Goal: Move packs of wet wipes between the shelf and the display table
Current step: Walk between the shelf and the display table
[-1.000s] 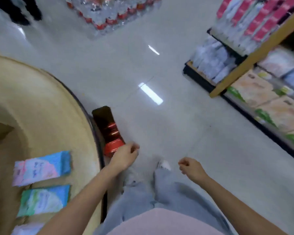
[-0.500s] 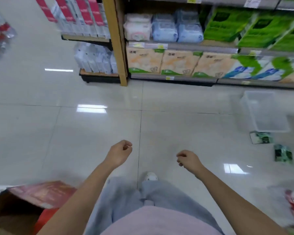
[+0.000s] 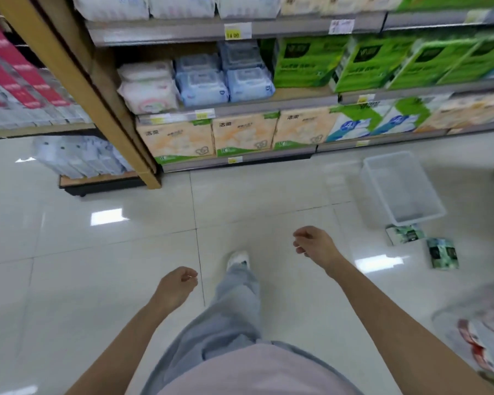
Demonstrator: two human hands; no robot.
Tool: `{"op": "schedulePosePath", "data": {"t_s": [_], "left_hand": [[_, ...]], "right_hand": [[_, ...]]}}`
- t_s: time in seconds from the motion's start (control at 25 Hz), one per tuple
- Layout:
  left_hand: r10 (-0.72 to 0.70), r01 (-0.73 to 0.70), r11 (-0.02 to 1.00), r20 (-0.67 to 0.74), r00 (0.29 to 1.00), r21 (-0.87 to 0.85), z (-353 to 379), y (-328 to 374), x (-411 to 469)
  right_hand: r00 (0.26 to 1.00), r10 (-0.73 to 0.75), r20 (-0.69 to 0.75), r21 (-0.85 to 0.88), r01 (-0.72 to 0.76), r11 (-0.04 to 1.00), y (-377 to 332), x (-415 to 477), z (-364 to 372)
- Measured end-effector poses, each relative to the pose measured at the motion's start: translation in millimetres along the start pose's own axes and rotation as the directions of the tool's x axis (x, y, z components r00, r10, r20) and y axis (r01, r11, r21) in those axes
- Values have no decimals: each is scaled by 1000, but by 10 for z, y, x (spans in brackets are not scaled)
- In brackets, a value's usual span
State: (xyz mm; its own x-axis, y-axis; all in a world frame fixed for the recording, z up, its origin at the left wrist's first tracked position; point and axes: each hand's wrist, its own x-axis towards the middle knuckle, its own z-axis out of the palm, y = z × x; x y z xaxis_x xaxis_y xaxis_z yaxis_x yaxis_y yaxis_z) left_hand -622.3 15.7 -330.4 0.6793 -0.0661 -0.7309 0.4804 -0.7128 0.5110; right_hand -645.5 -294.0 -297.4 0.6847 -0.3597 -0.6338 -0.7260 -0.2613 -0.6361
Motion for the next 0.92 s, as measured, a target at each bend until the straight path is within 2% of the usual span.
{"op": "schedulePosePath", "data": {"t_s": [0.12,0.32,0.48,0.6,0.76,0.84,0.92], "left_hand": [[58,-59,998,33,998,33,-144,792,504],[244,-248,966,60,968,79,-506,2287,1319],[335,-336,942,22,942,3,-691,3231,1756],[408,-410,908,-44,912,-88,-766,3807,2014],[456,-476,859,-138,879,-188,-983,4573,2175],[499,-538,812,-207,841,-229,-1129,4978,2108],[568,-639,731,-306,764,-240,-1288,5369,1985]], "right_hand": [[994,107,-9,-9,-107,994,-109,341,-325],[971,208,-113,125,-194,973,-485,945,-898],[977,190,-102,204,-167,965,-902,1544,-1206],[993,74,-90,178,-57,982,-1422,2152,-1422],[983,-166,-73,161,175,971,-2471,2833,-1816],[947,-312,-74,149,320,936,-3055,3004,-2046],[873,-483,-70,118,488,865,-3621,3043,-2259]]}}
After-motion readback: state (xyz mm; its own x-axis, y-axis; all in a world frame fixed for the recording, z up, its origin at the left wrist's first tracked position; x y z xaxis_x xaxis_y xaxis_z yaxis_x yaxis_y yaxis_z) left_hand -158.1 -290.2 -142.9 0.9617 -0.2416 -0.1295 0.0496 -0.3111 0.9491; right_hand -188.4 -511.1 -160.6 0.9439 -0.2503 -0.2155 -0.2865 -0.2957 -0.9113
